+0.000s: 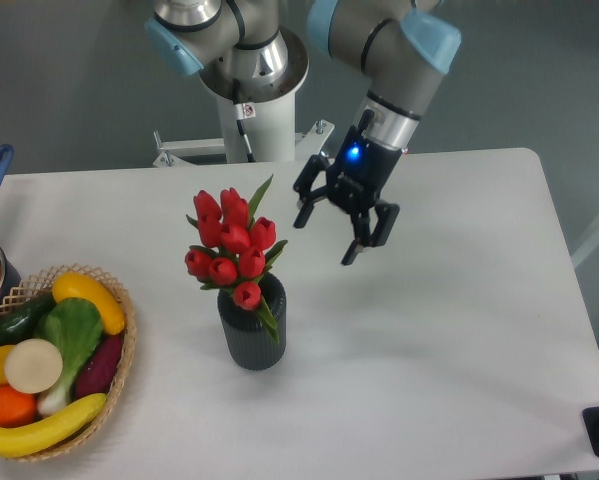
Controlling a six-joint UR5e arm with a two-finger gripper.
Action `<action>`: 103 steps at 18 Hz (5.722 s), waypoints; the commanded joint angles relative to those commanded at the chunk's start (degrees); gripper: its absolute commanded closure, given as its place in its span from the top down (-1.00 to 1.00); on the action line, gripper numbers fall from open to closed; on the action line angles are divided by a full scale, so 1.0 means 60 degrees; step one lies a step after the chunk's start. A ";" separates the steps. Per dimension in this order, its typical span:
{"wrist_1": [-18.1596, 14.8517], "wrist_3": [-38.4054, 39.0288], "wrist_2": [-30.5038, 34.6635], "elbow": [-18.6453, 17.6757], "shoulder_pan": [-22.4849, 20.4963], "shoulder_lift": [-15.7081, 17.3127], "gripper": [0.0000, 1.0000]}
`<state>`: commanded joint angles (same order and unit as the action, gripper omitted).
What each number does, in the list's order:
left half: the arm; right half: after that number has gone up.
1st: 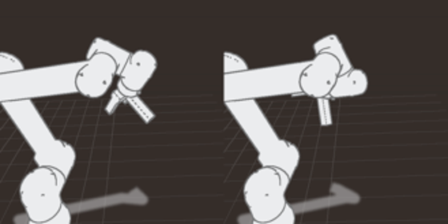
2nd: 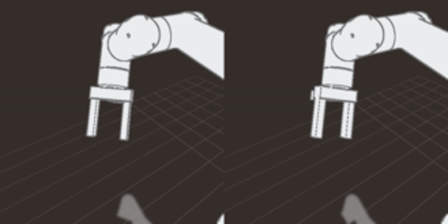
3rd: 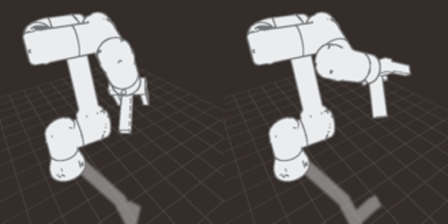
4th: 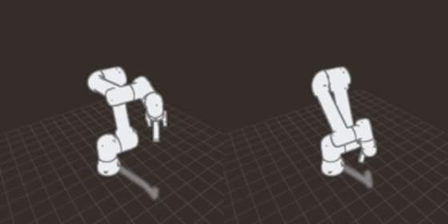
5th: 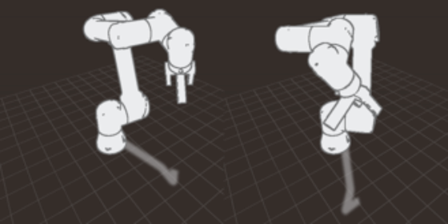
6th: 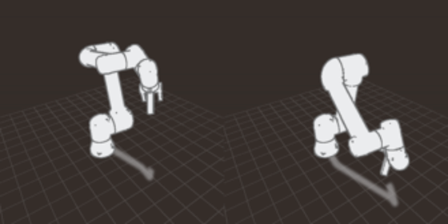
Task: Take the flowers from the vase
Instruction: 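Move the open gripper down toward the tulip stems above the vase, then lower the gripper around the tulip stems at the vase rim, then close the gripper on the tulip stems, then lift the tulip bouquet up out of the black vase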
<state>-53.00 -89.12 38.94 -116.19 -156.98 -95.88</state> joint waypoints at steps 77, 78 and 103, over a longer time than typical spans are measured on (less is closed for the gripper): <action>0.1230 0.2429 -0.3722 0.0804 0.0631 -0.0602 -0.25; 0.1230 0.2591 -0.3722 0.0819 0.0631 -0.0514 -0.26; 0.1230 0.6270 -0.3722 0.2460 -0.0626 0.0600 -0.26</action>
<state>-45.62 -51.50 16.61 -101.43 -160.74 -92.29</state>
